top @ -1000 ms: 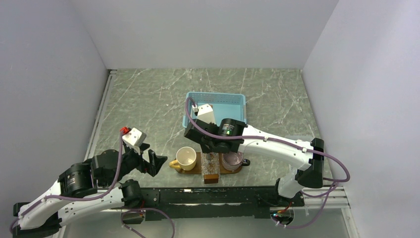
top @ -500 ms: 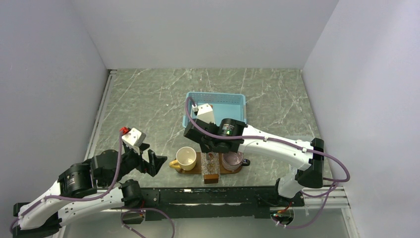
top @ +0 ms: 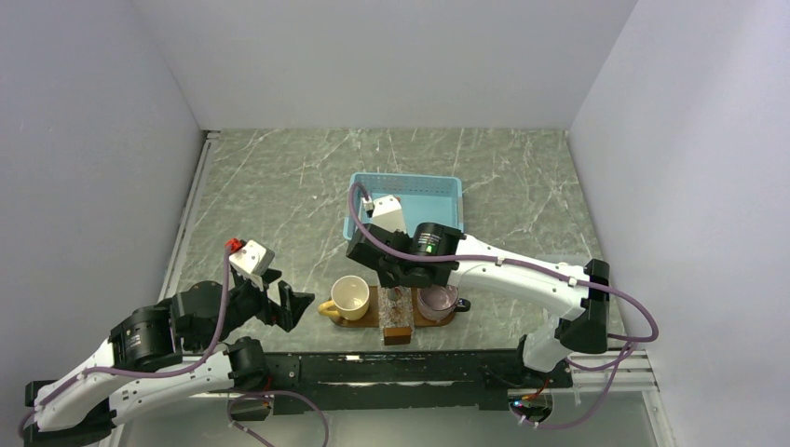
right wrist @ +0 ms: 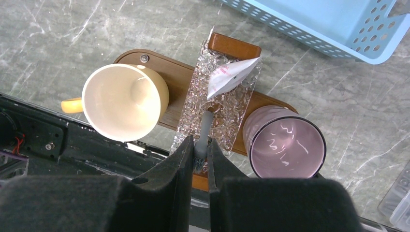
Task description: Prepare toiletry sets of a toothbrush and toothpaste on the tray
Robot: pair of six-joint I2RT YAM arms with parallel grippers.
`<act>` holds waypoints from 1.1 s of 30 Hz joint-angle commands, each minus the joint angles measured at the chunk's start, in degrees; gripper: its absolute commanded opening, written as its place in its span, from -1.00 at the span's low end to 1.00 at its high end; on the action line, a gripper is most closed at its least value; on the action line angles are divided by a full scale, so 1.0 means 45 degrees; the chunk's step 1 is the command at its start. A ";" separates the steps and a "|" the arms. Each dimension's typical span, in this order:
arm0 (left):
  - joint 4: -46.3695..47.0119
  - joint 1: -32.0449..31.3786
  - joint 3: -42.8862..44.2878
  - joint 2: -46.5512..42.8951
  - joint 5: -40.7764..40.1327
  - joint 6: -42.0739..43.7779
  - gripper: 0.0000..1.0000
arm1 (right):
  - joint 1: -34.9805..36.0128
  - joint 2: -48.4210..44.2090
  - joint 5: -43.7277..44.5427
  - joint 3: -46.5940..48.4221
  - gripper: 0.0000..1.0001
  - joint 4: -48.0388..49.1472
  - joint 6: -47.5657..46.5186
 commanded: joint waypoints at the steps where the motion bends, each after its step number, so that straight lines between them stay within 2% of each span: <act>1: 0.0186 -0.0051 -0.0012 -0.0069 0.0105 -0.0098 0.99 | 0.0096 -0.0084 0.0365 -0.0121 -1.00 0.0108 0.0198; 13: 0.0191 -0.0053 -0.0009 -0.0074 0.0088 -0.0098 0.99 | 0.0097 -0.0081 0.0763 0.0086 -1.00 0.0153 0.0204; 33: 0.0176 -0.0056 -0.0019 -0.0095 0.0075 -0.0121 0.99 | 0.0090 0.0008 0.0113 -0.0593 -1.00 0.0401 0.0243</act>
